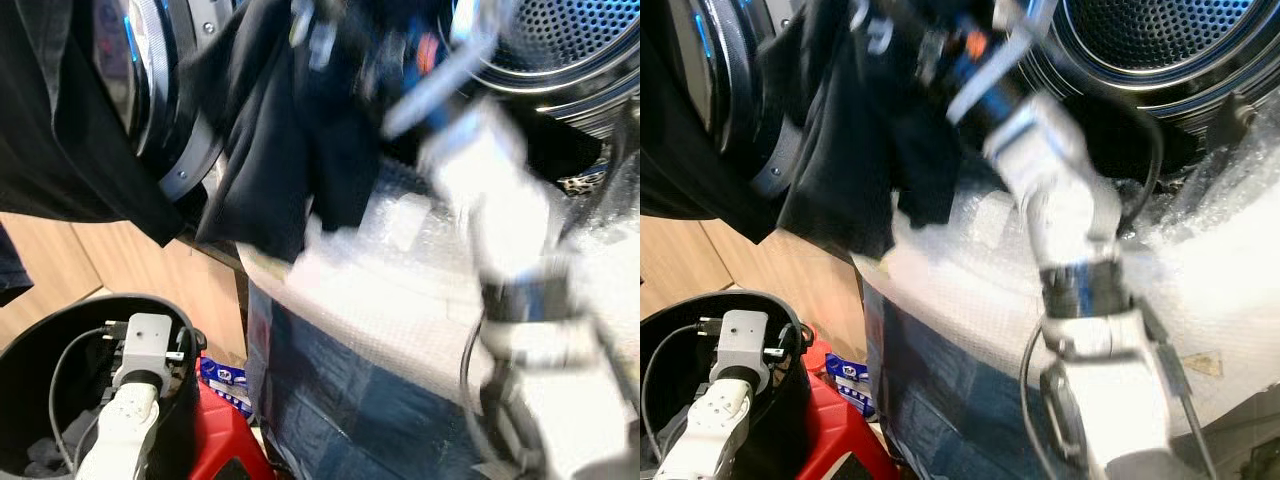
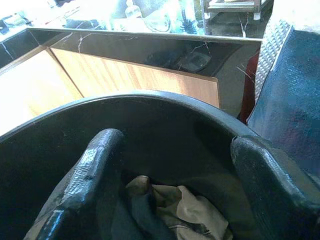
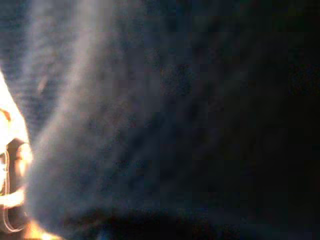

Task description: Clothes washing

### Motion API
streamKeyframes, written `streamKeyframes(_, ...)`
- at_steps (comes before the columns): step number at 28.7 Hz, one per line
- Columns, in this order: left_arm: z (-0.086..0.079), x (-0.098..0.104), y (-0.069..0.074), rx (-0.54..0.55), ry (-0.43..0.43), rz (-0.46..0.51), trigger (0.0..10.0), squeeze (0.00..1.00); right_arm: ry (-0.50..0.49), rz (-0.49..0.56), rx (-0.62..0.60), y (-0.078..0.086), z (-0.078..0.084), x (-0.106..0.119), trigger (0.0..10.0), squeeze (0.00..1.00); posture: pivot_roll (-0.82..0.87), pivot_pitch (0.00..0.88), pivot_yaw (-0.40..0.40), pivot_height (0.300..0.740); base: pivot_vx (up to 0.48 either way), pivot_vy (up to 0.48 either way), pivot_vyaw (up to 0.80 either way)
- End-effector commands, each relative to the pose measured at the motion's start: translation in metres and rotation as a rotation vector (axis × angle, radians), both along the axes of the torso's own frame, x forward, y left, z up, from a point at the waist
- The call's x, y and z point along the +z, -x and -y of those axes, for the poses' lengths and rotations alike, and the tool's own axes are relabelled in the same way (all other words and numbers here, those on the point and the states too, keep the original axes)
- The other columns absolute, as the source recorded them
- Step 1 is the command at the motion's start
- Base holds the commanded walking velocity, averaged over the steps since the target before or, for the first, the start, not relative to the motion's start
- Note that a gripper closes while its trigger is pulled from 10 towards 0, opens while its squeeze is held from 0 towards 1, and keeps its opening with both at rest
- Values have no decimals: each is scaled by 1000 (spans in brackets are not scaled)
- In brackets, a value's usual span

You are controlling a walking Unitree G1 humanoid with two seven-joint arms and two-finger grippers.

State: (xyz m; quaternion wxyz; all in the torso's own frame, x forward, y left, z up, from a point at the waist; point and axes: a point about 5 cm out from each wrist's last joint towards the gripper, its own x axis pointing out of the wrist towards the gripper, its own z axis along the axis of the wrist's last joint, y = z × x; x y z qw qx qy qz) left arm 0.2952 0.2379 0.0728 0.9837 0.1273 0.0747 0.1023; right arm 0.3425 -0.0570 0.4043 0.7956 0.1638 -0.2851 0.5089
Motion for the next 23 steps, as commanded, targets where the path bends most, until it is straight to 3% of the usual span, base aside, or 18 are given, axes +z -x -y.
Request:
streamKeyframes(1,6,0,-3,-18,12,3,10000,0,-12,-6,-72,-9,6,9,0,0,26,0,-19,740,0,0,0)
streamKeyframes(2,6,0,-3,-13,16,5,10000,0,8,-77,-200,-29,15,20,0,0,21,0,-23,740,0,0,0)
streamKeyframes(5,9,-2,-4,-14,30,1,10000,0,35,-261,-546,-55,37,35,0,0,10,0,-10,740,0,0,0)
streamKeyframes(7,14,-1,-6,-33,32,5,10000,0,47,-307,-741,-62,53,37,0,0,14,0,-11,740,0,0,0)
streamKeyframes(12,14,-1,-6,-27,36,7,10000,0,11,-420,-990,-69,78,29,118,0,23,0,-20,740,0,0,0)
streamKeyframes(13,14,-1,-6,-24,37,9,10000,0,9,-440,-1017,-70,79,26,3922,0,24,0,-23,740,0,0,0)
streamKeyframes(14,13,0,-6,-17,40,15,10000,0,28,-459,-1041,-71,77,23,10000,0,26,0,-24,740,0,0,0)
streamKeyframes(17,15,-3,-5,-29,40,-5,10000,0,73,-442,-1067,-71,67,22,10000,0,42,0,-28,740,0,0,0)
streamKeyframes(23,18,-2,-2,-36,41,0,10000,0,77,-498,-1115,-74,64,13,10000,0,78,0,-32,740,0,0,0)
